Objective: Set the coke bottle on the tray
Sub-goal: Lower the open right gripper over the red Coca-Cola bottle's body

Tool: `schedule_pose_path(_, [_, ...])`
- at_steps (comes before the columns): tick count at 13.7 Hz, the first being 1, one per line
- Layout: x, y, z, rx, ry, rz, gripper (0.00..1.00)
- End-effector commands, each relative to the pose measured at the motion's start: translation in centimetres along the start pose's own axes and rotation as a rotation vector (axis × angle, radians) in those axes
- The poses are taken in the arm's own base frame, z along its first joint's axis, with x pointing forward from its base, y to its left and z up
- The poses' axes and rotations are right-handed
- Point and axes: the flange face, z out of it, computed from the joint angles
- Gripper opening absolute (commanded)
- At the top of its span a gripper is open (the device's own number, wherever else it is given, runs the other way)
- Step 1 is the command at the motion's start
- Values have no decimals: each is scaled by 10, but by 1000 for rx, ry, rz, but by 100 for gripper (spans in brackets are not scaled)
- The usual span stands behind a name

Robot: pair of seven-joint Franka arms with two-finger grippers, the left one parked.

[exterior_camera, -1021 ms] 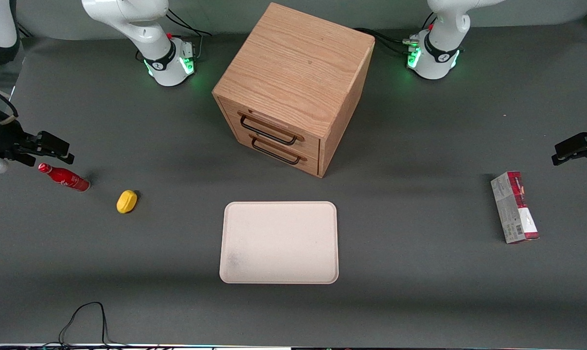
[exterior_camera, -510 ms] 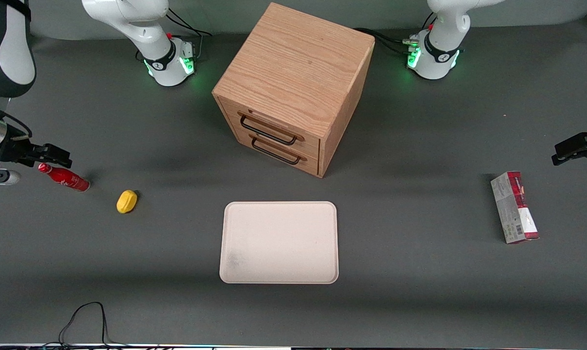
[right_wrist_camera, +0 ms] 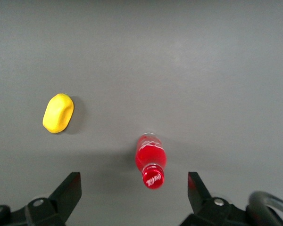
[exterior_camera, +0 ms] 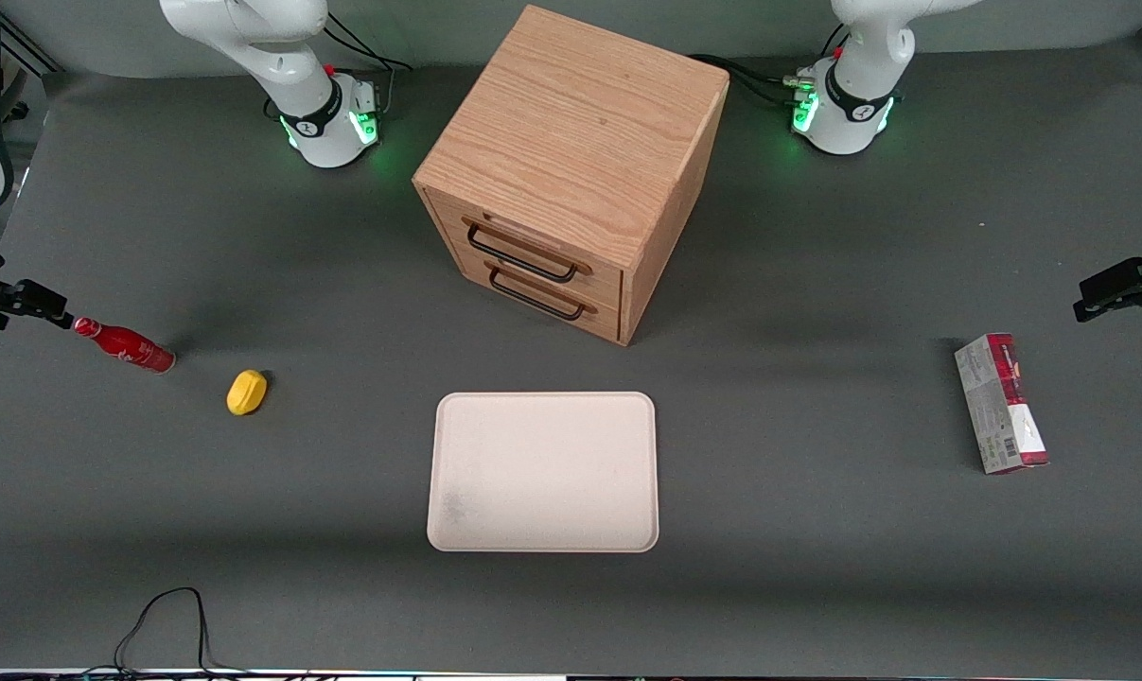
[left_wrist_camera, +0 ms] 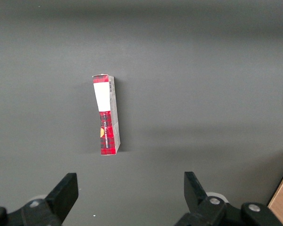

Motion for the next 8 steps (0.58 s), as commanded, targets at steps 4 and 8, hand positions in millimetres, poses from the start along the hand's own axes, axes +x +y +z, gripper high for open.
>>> schedule_pose_path(4, [-19,14,61,48,12,0,100])
schedule_pose_path(8, [-23,21,81,37,-13,-6,100])
